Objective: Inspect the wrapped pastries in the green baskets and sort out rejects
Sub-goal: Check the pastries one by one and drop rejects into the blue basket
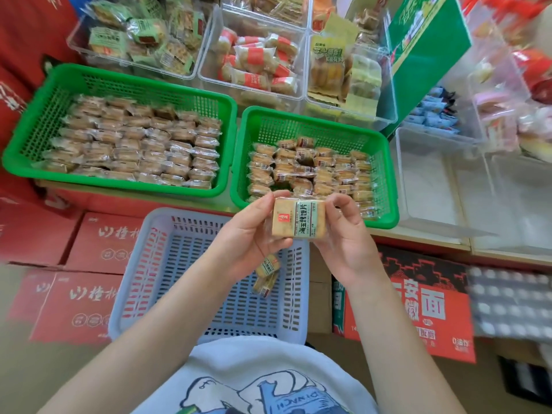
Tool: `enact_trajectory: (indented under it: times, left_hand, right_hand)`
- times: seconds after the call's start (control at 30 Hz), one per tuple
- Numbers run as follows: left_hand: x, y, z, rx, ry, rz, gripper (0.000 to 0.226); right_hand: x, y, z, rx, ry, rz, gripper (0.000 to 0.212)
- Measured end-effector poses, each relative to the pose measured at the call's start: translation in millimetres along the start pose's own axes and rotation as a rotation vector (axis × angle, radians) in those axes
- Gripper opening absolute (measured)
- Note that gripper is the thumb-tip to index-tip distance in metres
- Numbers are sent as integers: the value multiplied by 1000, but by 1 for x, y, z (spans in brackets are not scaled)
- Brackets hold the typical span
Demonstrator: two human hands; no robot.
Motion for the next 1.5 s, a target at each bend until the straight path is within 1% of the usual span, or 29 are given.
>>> enact_trajectory:
  times: [0.1, 0.17, 0.23, 0.3, 0.4, 0.47, 0.53, 0.63, 0.7, 0.83, 0.93, 1.03, 1.1, 1.2, 1.27, 1.37, 1.43, 1.5]
  left_hand:
    - [-10, 4, -10, 54, 58, 12, 25]
    - [-18, 6, -18, 42, 77, 14, 24]
    - [-28, 10, -25, 33, 87, 7, 22]
    - [-37, 16, -29, 56, 90, 6, 18]
    - [-45, 28, -30, 112, 91, 38, 10]
    - [-48, 36, -28, 174, 79, 69, 8]
    - [-49, 40, -26, 231, 78, 85, 8]
    - [-52, 40, -33, 244, 139, 93, 15]
    - [-53, 39, -37, 238, 179, 106, 19]
    - [-52, 36, -37, 199, 170, 92, 27]
    - [-50, 34, -38, 123, 186, 77, 27]
    - [-45, 32, -43, 49, 201, 64, 22]
    - [-42, 32, -45, 77, 196, 51, 19]
    - [-38, 35, -50, 180, 217, 48, 12]
    - [-34, 36, -52, 271, 252, 62, 13]
    - [-27, 40, -54, 441, 290, 87, 18]
    - [-19, 43, -57, 479, 301, 103, 20]
    - [-8, 48, -61, 443, 300, 108, 23]
  right_hand:
    - [-5, 6, -3, -129, 91, -44, 4]
    - [-8, 7, -4, -310, 175, -105, 8]
    - [-12, 5, -2, -491, 239, -174, 21]
    - [-16, 3, 3, -586, 280, -222, 29]
    - [-20, 2, 15, -647, 295, -259, 25]
    - [-21, 4, 18, -650, 304, -267, 18]
    - [-23, 6, 17, -664, 342, -269, 16]
    - [-25, 8, 20, -763, 392, -278, 15]
    - [-28, 3, 26, -856, 440, -319, 15]
    - [-34, -11, 38, -966, 519, -436, 13]
    - [-35, -18, 44, -962, 533, -479, 12]
    - [-28, -15, 36, -891, 543, -416, 12]
    - [-19, -6, 25, -747, 524, -315, 13]
    - [-7, 12, 16, -401, 483, -145, 14]
    - [-1, 19, 17, -273, 472, -64, 11]
    - [12, 25, 11, -234, 456, -15, 11]
    - [20, 23, 7, -286, 431, -8, 14]
    - [32, 20, 10, -366, 328, 6, 29]
Point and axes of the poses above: each hand's wrist, its own x-axis towards the middle knuckle, its own z-axis out of the palm, y = z × x, the point moved 9 cm from there along x, towards the middle knuckle, and after that the axes turned 5 degrees about -y, right-handed, at the moved point
